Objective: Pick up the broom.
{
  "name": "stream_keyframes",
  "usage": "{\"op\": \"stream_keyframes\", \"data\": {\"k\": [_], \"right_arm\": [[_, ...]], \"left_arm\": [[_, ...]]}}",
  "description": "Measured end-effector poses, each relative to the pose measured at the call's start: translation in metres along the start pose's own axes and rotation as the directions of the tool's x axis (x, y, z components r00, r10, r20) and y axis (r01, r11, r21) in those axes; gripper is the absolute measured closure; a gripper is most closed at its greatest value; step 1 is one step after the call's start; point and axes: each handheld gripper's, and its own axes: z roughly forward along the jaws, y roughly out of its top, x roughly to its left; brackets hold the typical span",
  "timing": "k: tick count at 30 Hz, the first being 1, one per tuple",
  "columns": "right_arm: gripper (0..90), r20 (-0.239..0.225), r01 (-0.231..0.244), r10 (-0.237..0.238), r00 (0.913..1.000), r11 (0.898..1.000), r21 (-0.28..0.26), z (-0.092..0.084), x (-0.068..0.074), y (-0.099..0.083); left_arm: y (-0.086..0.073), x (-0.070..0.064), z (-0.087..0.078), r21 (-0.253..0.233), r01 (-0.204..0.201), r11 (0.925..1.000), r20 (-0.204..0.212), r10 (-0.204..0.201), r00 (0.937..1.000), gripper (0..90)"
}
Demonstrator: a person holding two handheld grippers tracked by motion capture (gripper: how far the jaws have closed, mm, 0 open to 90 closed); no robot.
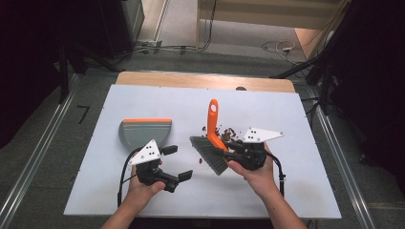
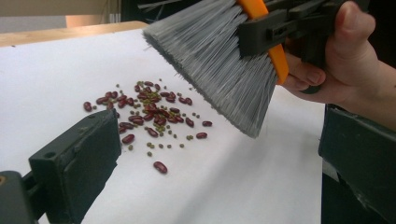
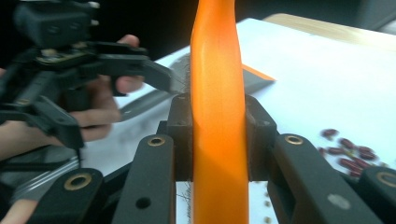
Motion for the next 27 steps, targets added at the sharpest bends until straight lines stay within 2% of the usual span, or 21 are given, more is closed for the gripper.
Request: {"op": "stream_keyframes", "data": {"k": [5, 8, 13, 27], "right_arm": [[68.6, 0.076, -0.016, 0.016, 0.9970, 1.000, 0.002, -0.004, -0.005, 0.000], [68.6, 0.106, -0.025, 0.025, 0.9941, 1.000, 0.002, -0.006, -0.009, -0.001], [68.6, 0.165, -0.023, 0.020, 0.9860, 1.000, 0.014, -0.007, -0.012, 0.000], [68.6, 0.266, -0.054, 0.046, 0.9630, 0.998, 0.025, -0.016, -0.025, -0.003]], "left_arm": [[0.000, 0.004, -0.006, 0.001, 0.003, 1.0000, -0.022, -0.003, 0.9997, 0.0], [0.000, 0.006, -0.009, -0.006, 0.000, 1.0000, -0.041, -0.001, 0.9992, 0.0], [-0.002, 0.011, -0.014, -0.010, 0.006, 0.9999, -0.072, -0.007, 0.9974, 0.0], [-0.004, 0.021, -0.029, -0.019, 0.018, 0.9996, -0.107, -0.020, 0.9940, 0.0]]}}
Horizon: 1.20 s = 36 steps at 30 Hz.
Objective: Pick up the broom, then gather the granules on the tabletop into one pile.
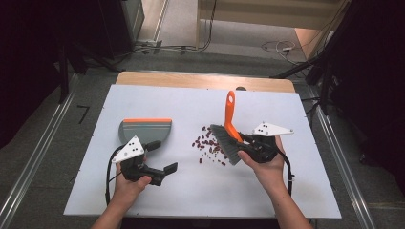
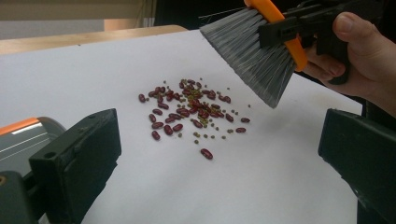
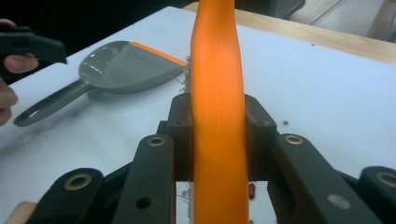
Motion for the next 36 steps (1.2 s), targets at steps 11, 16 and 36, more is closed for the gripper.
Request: {"op": "stream_keyframes", "data": {"k": [11, 16, 36], "right_arm": [[68.5, 0.065, -0.032, 0.031, 0.9974, 0.999, 0.004, -0.005, -0.016, -0.002], [68.5, 0.086, -0.044, 0.043, 0.9954, 0.999, 0.009, -0.007, -0.023, -0.004], [68.5, 0.176, -0.074, 0.066, 0.9821, 0.996, 0.041, -0.009, -0.043, -0.008]], "left_arm": [[-0.002, 0.009, -0.009, 0.004, 0.002, 1.0000, -0.023, -0.002, 0.9997, 0.0], [-0.002, 0.012, -0.013, -0.001, -0.003, 1.0000, -0.037, 0.003, 0.9993, 0.0], [-0.004, 0.015, -0.019, -0.006, -0.001, 1.0000, -0.062, 0.001, 0.9981, 0.0]]}}
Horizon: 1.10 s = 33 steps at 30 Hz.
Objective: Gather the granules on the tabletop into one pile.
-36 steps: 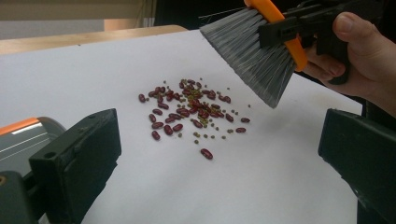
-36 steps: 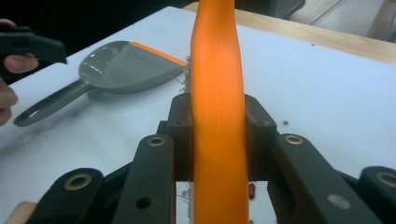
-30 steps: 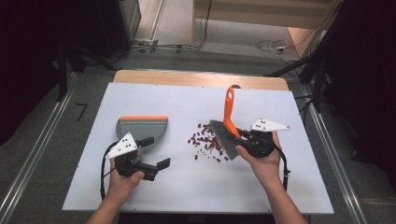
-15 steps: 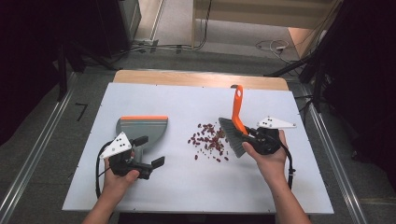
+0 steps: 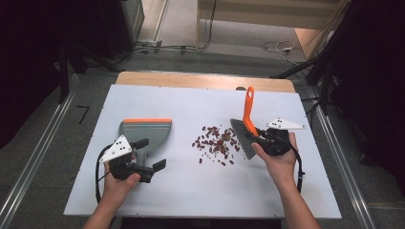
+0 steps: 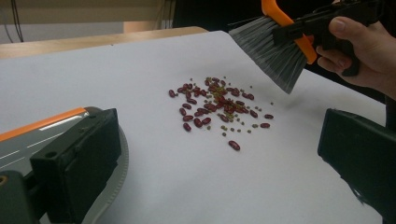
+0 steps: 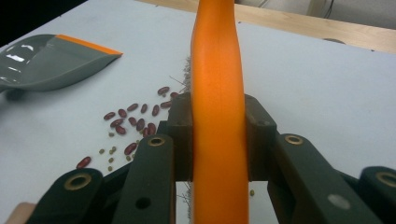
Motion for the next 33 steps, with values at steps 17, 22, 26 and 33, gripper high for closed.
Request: {"op": "stream_keyframes", "data": {"k": [17, 22, 26, 33], "right_arm": [[68.5, 0.169, 0.065, -0.092, 0.9812, 0.985, 0.161, 0.022, -0.019, 0.021], [68.5, 0.211, 0.068, -0.112, 0.9710, 0.977, 0.204, 0.031, -0.027, 0.029], [68.5, 0.249, 0.063, -0.124, 0.9606, 0.969, 0.241, 0.033, -0.037, 0.030], [68.5, 0.285, 0.023, -0.108, 0.9523, 0.958, 0.287, 0.036, -0.054, 0.028]], "left_arm": [[-0.001, -0.005, 0.004, 0.008, -0.018, 0.9998, 0.002, 0.018, 0.9998, 0.0], [-0.002, -0.007, 0.007, 0.014, -0.029, 0.9995, 0.009, 0.029, 0.9995, 0.0], [-0.002, -0.005, 0.006, 0.010, -0.024, 0.9997, 0.008, 0.024, 0.9997, 0.0], [-0.003, -0.003, 0.006, 0.010, -0.018, 0.9998, 0.011, 0.018, 0.9998, 0.0]]}}
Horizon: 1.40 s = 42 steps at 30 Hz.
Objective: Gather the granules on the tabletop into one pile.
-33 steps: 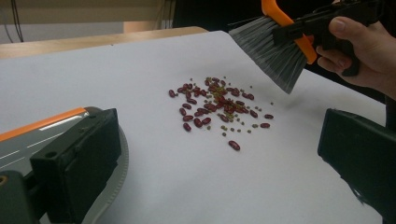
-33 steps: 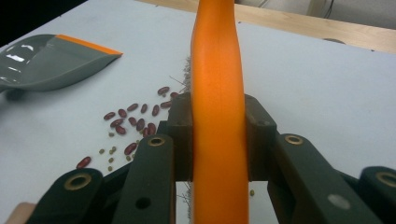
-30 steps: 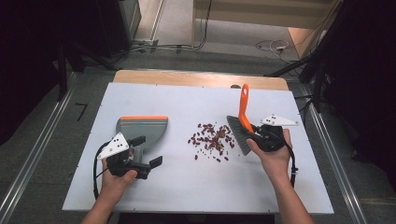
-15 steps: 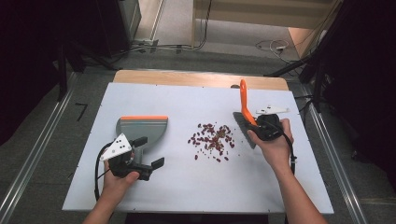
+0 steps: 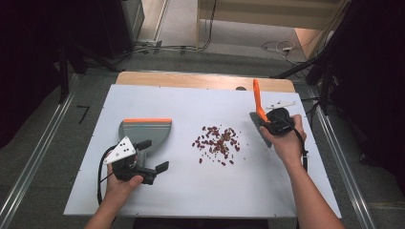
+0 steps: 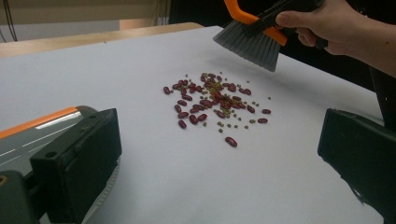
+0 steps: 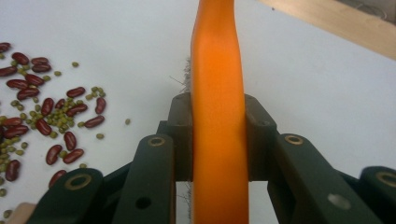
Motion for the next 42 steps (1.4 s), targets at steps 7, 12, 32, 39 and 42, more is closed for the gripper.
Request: {"op": "stream_keyframes", "data": {"k": [7, 12, 32, 39, 42], "right_arm": [[68.6, 0.036, 0.061, -0.064, 0.9973, 0.994, 0.086, 0.018, 0.020, 0.002], [68.9, 0.023, 0.083, -0.086, 0.9961, 0.992, 0.095, 0.022, 0.037, 0.007], [69.0, -0.053, 0.119, -0.114, 0.9920, 0.988, 0.099, 0.016, 0.085, 0.007], [69.0, -0.070, 0.118, -0.111, 0.9914, 0.988, 0.104, 0.014, 0.093, 0.008], [69.0, -0.077, 0.118, -0.110, 0.9909, 0.988, 0.102, 0.012, 0.093, 0.008]], "left_arm": [[0.000, -0.001, 0.001, -0.005, -0.001, 1.0000, 0.004, 0.001, 1.0000, 0.0], [0.000, -0.002, 0.001, -0.003, -0.001, 1.0000, 0.005, 0.001, 1.0000, 0.0], [0.000, -0.003, 0.006, 0.002, -0.018, 0.9998, 0.007, 0.018, 0.9998, 0.0], [0.002, -0.003, 0.007, -0.003, -0.020, 0.9998, 0.011, 0.020, 0.9997, 0.0], [0.002, -0.004, 0.010, -0.001, -0.022, 0.9998, 0.013, 0.022, 0.9997, 0.0]]}}
